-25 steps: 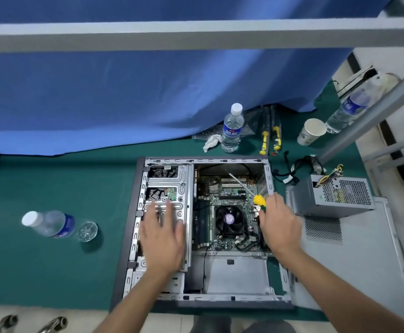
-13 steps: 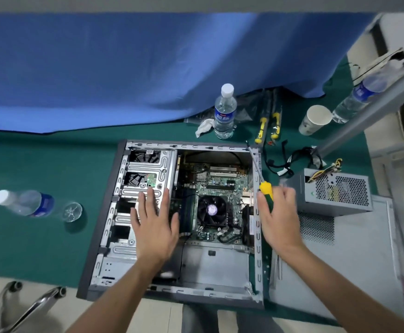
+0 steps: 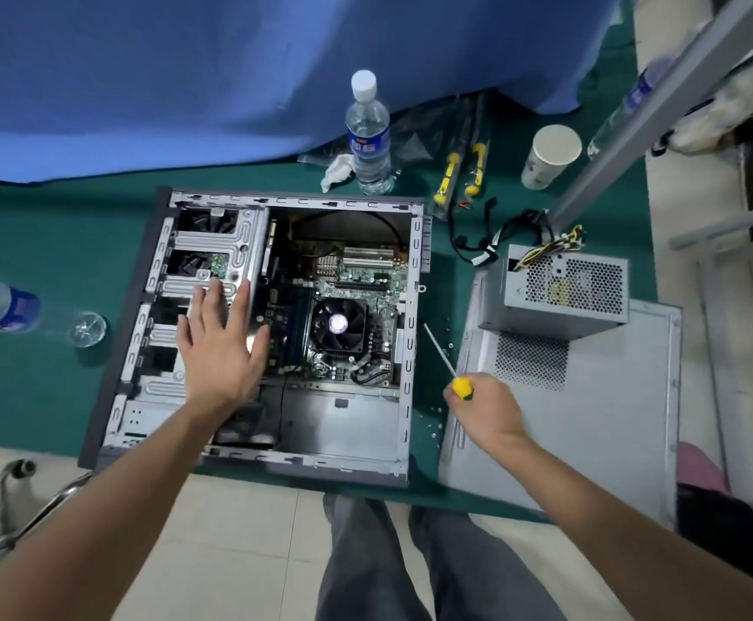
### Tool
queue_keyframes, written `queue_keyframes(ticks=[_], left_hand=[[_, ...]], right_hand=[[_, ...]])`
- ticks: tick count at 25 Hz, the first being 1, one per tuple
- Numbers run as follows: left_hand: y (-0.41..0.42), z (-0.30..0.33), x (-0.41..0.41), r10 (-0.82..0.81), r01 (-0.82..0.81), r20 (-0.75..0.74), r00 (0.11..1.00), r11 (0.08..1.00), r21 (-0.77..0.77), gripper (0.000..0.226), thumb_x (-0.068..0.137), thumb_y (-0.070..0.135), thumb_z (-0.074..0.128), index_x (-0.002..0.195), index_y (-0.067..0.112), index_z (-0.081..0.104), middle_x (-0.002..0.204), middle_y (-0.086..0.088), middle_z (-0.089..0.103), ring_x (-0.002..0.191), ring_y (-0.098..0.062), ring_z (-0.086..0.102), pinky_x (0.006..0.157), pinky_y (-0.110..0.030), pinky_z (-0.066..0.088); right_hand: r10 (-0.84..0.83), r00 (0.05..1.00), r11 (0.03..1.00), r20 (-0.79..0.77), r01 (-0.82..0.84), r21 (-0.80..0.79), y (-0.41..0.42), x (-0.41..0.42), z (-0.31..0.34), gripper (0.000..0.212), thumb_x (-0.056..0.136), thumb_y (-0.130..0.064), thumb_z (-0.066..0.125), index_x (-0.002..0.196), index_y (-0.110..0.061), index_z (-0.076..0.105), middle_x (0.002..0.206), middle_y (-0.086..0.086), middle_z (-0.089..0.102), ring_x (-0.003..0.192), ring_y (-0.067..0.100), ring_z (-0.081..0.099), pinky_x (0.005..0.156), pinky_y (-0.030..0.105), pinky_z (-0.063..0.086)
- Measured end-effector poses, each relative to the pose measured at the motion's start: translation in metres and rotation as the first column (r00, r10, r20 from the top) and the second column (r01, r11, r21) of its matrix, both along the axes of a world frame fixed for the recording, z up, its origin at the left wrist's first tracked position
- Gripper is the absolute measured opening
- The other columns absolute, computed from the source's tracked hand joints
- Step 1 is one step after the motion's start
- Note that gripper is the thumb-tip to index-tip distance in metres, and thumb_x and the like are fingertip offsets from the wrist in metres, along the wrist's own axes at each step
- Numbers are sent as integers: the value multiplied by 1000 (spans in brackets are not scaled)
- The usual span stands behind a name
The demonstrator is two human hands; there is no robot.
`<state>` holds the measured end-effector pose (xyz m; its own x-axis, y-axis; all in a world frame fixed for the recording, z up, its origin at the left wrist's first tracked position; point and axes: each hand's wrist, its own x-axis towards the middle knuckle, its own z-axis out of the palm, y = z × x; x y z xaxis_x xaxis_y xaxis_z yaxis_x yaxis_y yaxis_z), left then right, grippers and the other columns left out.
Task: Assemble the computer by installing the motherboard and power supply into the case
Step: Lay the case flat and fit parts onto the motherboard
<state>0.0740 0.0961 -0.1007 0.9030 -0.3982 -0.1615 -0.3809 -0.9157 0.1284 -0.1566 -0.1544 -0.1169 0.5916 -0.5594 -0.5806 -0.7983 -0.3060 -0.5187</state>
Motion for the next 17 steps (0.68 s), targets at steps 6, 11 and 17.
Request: queue_keyframes(ticks=[6,11,17], left_hand=[[-3,-3,-5,-9,9,15,1000,1000,-22,67,97,54,31,158,31,14,165,-10,5,152,-27,-2,120,-53,4],[3,-4,-5,-2,2,18,1000,1000,-13,68,95,56,30,157,31,16,165,-10,6,152,-27,-1,120,-53,5],[3,-5,-9,-5,5,10,1000,1000,-6,70,94,58,27,158,31,14,165,-10,6,152,-28,-2,120,-55,7]], right_hand=[[-92,985,995,-144,95,14,27,-11,-44,3,86,-15,71,85,-12,71,76,8,69,72,26,65,60,25,44],[-99,988,995,-120,97,-20,35,-2,-52,11,87,-9,67,76,-13,64,75,8,66,71,26,61,58,26,43],[-143,983,989,117,148,-33,22,-11,-23,4,85,-11,68,83,-12,66,66,2,61,60,18,53,53,25,41]])
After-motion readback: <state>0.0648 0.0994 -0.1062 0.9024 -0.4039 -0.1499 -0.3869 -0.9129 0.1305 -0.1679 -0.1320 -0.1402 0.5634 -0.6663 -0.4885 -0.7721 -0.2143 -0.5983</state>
